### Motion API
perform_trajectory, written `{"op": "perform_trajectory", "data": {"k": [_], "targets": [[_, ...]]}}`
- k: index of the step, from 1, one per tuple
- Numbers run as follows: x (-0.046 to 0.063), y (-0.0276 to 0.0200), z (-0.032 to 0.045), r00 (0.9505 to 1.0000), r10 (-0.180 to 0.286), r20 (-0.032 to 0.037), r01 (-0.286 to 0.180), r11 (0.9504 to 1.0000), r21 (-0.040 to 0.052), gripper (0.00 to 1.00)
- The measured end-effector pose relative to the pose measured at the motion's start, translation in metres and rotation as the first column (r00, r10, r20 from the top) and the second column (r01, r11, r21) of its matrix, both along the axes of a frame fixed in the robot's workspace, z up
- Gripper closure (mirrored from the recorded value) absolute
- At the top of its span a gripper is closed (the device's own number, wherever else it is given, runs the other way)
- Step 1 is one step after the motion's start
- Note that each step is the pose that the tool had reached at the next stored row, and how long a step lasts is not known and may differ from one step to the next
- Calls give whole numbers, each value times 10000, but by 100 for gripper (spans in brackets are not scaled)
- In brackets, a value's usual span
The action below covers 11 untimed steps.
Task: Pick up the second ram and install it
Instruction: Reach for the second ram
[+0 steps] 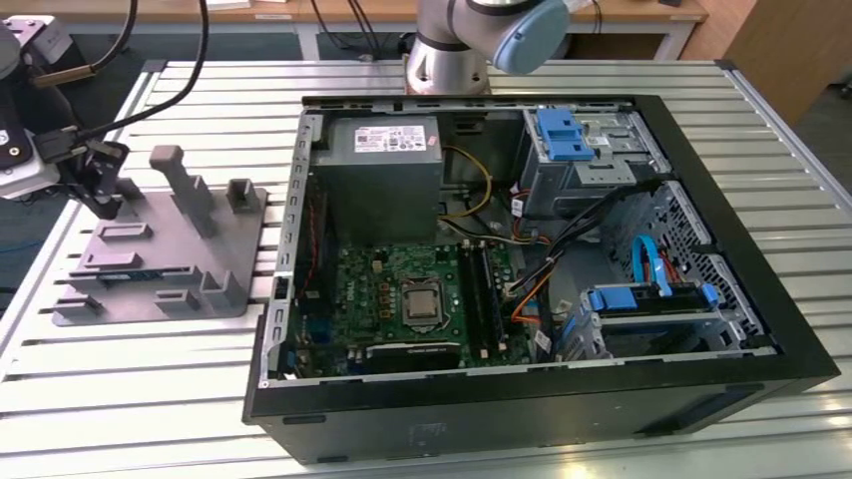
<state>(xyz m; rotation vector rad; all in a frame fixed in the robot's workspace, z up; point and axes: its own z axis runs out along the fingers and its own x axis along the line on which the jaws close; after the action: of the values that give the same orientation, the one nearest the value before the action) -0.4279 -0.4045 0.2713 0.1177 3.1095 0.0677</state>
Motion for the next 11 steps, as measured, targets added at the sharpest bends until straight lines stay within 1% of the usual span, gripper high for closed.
{"op": "perform_trajectory", "data": {"k": [11], "targets": [[-12, 0, -109, 10000, 0, 1, 0, 10000, 0, 90]]}}
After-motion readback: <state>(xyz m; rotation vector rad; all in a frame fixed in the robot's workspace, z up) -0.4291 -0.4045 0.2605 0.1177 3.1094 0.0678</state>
